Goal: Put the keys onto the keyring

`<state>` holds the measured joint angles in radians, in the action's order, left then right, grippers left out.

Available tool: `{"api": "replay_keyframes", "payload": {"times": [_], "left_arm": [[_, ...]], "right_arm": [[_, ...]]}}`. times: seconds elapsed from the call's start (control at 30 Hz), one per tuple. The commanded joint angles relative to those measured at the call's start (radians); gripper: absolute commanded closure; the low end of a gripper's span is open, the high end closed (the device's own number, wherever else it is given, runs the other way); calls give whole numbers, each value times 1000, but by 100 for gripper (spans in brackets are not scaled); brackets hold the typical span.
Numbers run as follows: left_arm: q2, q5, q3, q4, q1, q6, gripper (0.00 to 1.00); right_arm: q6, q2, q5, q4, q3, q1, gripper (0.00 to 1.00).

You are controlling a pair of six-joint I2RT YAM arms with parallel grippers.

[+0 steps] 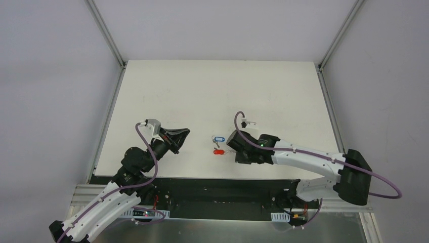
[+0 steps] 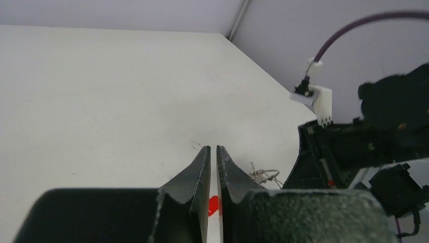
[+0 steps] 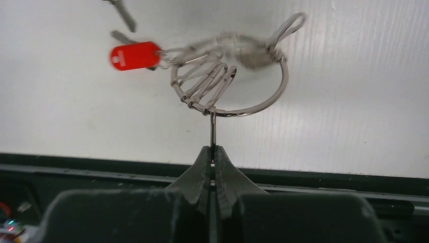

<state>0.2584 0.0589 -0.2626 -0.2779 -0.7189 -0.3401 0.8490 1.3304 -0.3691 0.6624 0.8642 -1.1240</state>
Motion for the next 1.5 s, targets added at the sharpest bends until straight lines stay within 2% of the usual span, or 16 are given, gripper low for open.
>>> {"api": "replay_keyframes", "payload": {"times": [0.0,0.1,0.27,0.33,0.47,0.53,0.73,0.87,1.07,1.23,1.47], "left_arm": [[62,-188,-30,-120,1,-39,92],[123,-315,-75,-150,2,-65,86],[221,-494,-154,-167,1,-98,85],[239,-557,-166,-193,2,-112,81],[252,-629,-162,-237,1,-124,78],[262,-670,-147,-291,2,-126,74],[344,-799,-126,-399,-5,-122,65],[383,-845,-115,-405,-7,-80,58],[413,-901,-95,-420,-40,-36,55],[397,-888,-69,-417,-69,20,53],[367,-848,-34,-399,-98,106,53]], "right_arm": [[-145,-104,72,177,157,0,100],[-218,-102,164,270,260,12,100],[-313,-68,278,409,420,32,100],[-339,-52,329,441,465,43,100],[-380,-22,468,458,522,65,100],[-397,-3,536,458,540,75,100],[-423,53,642,491,602,89,100],[-426,85,709,510,638,101,100],[-408,144,783,513,680,112,100],[-392,188,803,533,728,116,100],[-365,238,910,530,761,117,100]]}}
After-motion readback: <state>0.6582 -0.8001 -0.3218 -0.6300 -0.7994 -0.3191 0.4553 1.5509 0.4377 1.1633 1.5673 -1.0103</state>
